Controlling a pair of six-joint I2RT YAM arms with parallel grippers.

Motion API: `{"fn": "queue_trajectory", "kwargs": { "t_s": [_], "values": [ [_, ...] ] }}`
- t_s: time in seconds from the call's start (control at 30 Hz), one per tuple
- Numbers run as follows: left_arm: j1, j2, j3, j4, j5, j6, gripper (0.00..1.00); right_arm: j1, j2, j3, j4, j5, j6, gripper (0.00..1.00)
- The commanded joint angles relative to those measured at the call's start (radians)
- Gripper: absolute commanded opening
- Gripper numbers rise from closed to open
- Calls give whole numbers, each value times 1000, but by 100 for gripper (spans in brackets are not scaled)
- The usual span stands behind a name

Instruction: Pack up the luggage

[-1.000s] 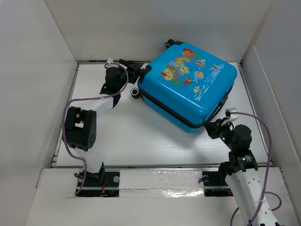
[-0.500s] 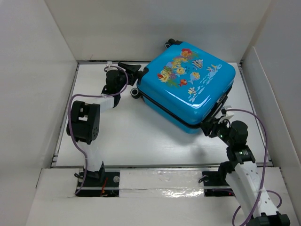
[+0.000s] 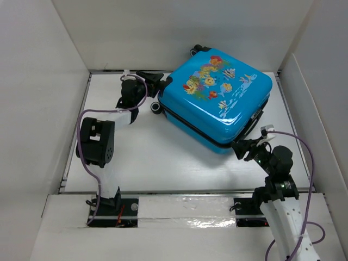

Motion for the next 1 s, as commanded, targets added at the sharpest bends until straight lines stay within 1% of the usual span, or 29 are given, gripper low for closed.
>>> {"fn": "queue_trajectory", "kwargs": {
  "t_s": [0.0,0.03,0.13,0.17,0.2,0.3,0.43,0.53,0.57,0.63,0.7,0.73,0.77,0.8,0.9,0.97],
  "values": [
    [-22,-185,106,87,51,36,0,-2,-28,93,-53,4,-18,59],
    [-22,-198,111,82,50,36,0,-2,-32,105,-68,7,-19,58],
    [-31,-231,125,50,54,38,0,-2,-61,117,-93,-2,-7,44],
    [-31,-235,123,53,59,27,0,-2,-72,110,-97,-5,2,31],
    [-31,-241,120,50,62,25,0,-2,-86,104,-102,-10,14,25],
    [-31,-261,80,53,59,22,0,-2,-143,70,-114,-8,53,20],
    [-31,-254,-6,111,77,-19,0,-2,-193,39,-133,71,73,20],
    [-31,-257,-62,119,57,-5,0,-2,-172,28,-142,75,82,30],
    [-31,-258,-78,123,54,-2,0,-2,-161,25,-157,78,82,36],
    [-31,-255,-121,146,47,-1,0,-2,-138,21,-163,75,85,39],
    [-31,-240,-141,168,39,1,0,-2,-132,5,-141,75,91,39],
    [-31,-234,-150,175,37,2,0,-2,-132,-2,-131,91,102,36],
    [-31,-223,-148,179,36,4,0,-2,-132,-28,-118,96,112,32],
    [-31,-202,-142,185,39,2,0,-2,-134,-41,-79,93,122,31],
    [-13,-157,-115,191,50,4,0,-2,-135,-61,-67,79,126,29],
    [-12,-133,-86,192,59,4,0,-2,-138,-58,-68,84,128,30]
  ]
}}
